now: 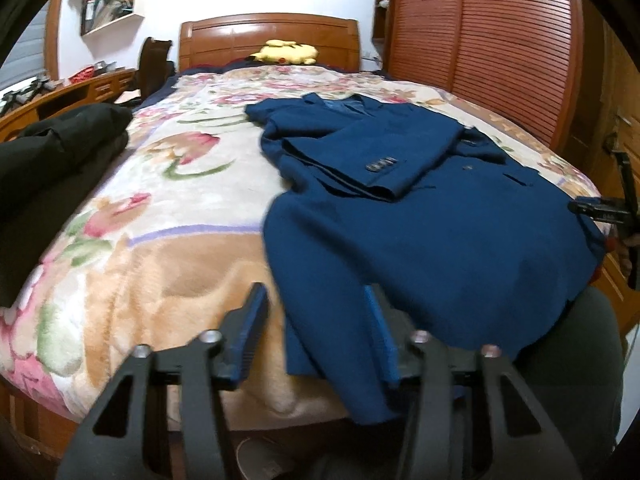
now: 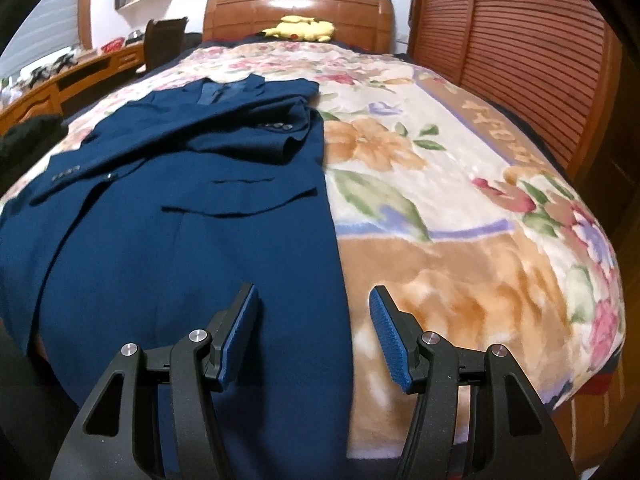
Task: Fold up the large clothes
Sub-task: 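Move both tools to the jacket hem and close on it, then lift the hem with both tools and fold it over toward the collar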
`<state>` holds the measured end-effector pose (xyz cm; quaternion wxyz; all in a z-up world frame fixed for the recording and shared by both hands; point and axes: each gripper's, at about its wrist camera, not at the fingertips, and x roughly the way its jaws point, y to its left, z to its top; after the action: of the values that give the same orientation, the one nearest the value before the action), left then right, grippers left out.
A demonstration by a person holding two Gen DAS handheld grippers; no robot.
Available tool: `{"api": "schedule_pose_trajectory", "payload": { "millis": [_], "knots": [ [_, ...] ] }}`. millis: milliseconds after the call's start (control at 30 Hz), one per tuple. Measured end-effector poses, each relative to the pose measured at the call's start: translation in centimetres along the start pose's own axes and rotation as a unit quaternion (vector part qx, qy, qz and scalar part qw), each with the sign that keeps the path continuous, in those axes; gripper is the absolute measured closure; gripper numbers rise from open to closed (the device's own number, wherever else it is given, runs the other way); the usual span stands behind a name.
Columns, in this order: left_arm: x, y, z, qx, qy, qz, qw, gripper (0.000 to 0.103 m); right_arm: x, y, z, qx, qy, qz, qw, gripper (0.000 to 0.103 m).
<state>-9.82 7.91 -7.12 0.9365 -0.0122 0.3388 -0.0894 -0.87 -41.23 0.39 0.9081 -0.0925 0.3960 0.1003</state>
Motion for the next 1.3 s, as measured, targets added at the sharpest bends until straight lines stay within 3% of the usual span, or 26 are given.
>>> {"api": "schedule_pose_trajectory", "payload": {
  "millis": [100, 200, 333, 400, 433, 467, 500, 567, 833, 1300],
  "knots": [
    [-0.3, -0.4, -0.3, 0.009, 0.000, -0.003, 1.0000, 0.070, -0.2, 0.3, -0.4, -0.016, 0.008, 0.004, 1.000, 0.044],
    [-0.8, -0.3, -0.1, 0.000, 0.002, -0.021, 0.9998, 0.093, -0.2, 0.7, -0.8, -0.032, 0.013, 0.006, 0.999, 0.044],
    [-2.8, -1.2, 0.7, 0.002, -0.016, -0.015, 0.9998, 0.099, 0.0, 0.8, -0.9, -0.032, 0.022, 0.022, 0.999, 0.045],
    [-4.4, -1.7, 1.3, 0.003, -0.035, -0.027, 0.9990, 0.099, 0.0, 0.9, -0.9, -0.033, 0.024, 0.032, 0.999, 0.052],
    [-5.1, -2.0, 1.6, 0.003, -0.042, -0.031, 0.9986, 0.099, -0.1, 1.1, -1.0, -0.035, 0.025, 0.043, 0.998, 0.063],
    [-5.5, -2.2, 1.9, 0.005, -0.047, -0.035, 0.9983, 0.099, -0.2, 1.2, -0.9, -0.038, 0.025, 0.056, 0.997, 0.082],
    [-6.0, -2.5, 2.1, 0.005, -0.054, -0.039, 0.9978, 0.100, -0.3, 1.4, -0.9, -0.042, 0.023, 0.062, 0.997, 0.092],
    [-6.6, -2.9, 2.6, 0.008, -0.061, -0.043, 0.9972, 0.100, -0.9, 1.8, -0.9, -0.050, 0.013, 0.071, 0.996, 0.099],
    [-8.4, -2.6, 5.3, 0.000, -0.092, -0.044, 0.9948, 0.100, -5.7, 1.9, 1.8, -0.021, -0.068, 0.123, 0.990, 0.100],
    [-14.3, -3.1, 10.7, 0.015, -0.174, -0.043, 0.9837, 0.101, -14.1, 4.0, 8.0, -0.052, -0.168, 0.145, 0.974, 0.100]
  ]
}}
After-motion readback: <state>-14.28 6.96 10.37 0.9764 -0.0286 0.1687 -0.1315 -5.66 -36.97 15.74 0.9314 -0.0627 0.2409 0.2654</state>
